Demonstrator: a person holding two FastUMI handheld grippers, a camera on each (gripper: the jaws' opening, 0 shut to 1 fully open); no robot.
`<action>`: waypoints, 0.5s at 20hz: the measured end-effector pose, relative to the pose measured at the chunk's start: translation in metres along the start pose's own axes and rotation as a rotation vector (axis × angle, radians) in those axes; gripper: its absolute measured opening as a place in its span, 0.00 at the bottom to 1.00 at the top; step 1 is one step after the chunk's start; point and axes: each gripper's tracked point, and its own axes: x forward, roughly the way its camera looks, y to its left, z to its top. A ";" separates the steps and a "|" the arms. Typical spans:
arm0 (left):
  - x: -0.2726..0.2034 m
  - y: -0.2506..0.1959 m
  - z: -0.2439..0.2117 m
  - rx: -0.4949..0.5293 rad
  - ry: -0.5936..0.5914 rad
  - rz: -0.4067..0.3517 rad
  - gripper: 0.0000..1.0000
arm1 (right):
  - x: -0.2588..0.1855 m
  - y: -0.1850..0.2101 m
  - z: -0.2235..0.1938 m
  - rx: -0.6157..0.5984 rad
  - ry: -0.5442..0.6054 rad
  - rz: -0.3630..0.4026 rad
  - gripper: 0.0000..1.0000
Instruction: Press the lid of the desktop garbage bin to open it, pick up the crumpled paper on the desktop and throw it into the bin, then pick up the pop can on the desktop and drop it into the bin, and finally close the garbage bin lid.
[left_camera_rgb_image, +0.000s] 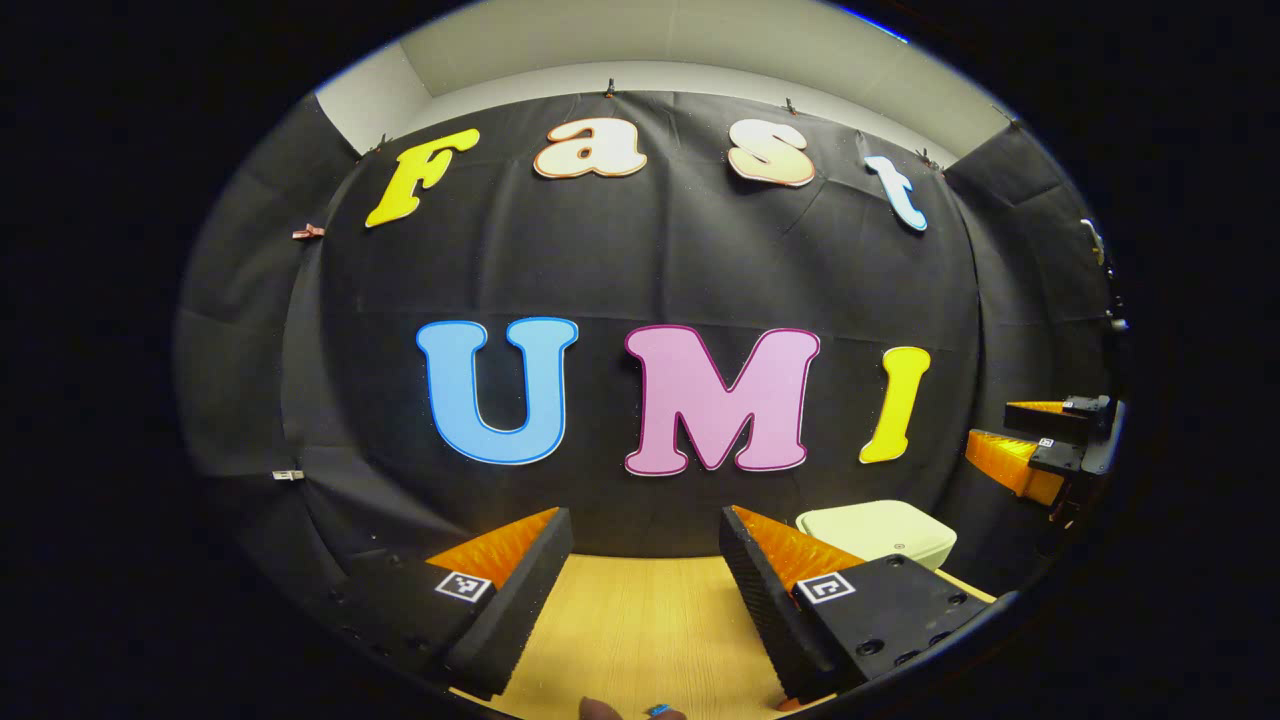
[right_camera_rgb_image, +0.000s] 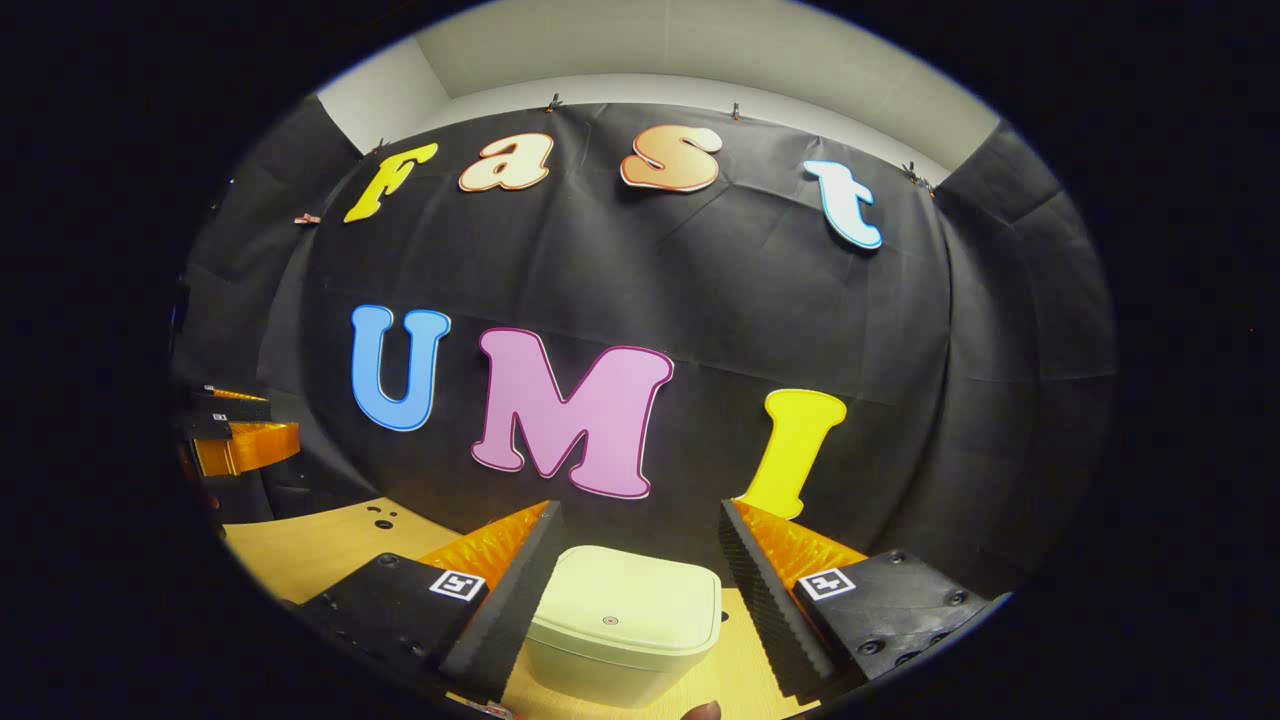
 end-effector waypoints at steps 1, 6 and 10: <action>0.000 -0.001 0.000 0.000 0.003 0.000 0.95 | 0.000 -0.001 -0.001 0.001 0.002 -0.001 0.97; -0.001 -0.003 0.000 0.018 0.002 -0.005 0.95 | -0.003 0.013 -0.010 0.025 0.033 0.076 0.50; -0.002 -0.006 0.000 0.021 0.001 -0.012 0.95 | 0.000 0.022 -0.025 0.089 0.072 0.122 0.06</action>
